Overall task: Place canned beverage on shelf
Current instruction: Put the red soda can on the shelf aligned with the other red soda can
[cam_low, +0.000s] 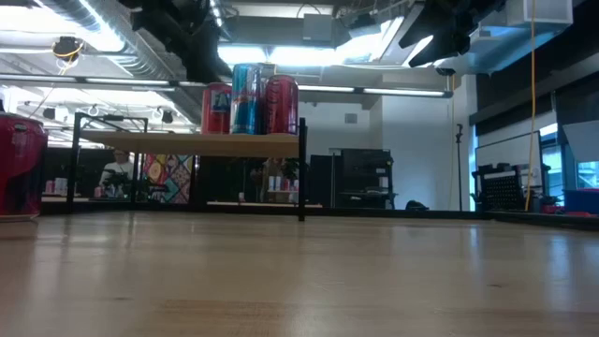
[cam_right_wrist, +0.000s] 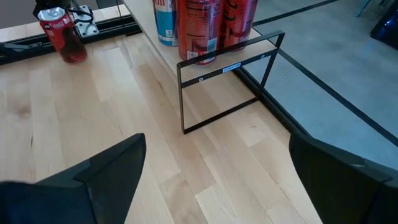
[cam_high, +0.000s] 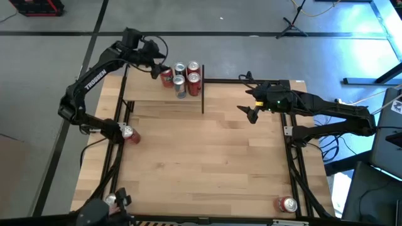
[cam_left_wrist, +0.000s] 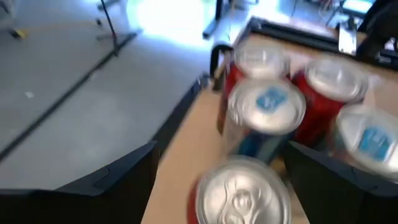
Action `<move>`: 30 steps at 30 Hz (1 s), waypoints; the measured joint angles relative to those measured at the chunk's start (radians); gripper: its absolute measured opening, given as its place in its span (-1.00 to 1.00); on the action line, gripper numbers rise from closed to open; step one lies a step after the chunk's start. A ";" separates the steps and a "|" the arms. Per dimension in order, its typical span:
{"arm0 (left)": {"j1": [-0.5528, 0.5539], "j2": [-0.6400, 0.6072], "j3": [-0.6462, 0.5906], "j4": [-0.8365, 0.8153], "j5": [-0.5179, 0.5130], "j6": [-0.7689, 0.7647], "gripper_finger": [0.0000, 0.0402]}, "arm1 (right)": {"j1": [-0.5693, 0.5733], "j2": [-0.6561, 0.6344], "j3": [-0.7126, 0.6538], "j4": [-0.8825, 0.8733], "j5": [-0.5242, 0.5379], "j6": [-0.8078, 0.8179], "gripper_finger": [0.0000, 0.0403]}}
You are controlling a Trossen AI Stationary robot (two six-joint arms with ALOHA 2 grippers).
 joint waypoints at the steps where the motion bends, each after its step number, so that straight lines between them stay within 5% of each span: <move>1: 0.000 0.000 0.022 -0.005 -0.002 -0.001 0.64 | 0.000 0.000 0.000 0.000 0.000 0.000 0.90; 8: -0.070 -0.012 0.191 -0.054 0.018 -0.019 0.64 | 0.000 0.000 0.001 -0.002 -0.054 0.028 0.90; 17: -0.305 -0.089 0.256 -0.055 0.020 -0.149 0.64 | 0.002 0.000 0.113 -0.142 -0.530 0.007 0.90; 24: -0.593 -0.098 0.256 -0.054 -0.033 -0.290 0.64 | 0.176 0.000 0.158 -0.264 -0.485 -0.007 0.90; 30: -0.878 -0.089 0.256 0.013 -0.349 -0.444 0.64 | 0.421 0.000 0.159 -0.347 -0.450 0.082 0.90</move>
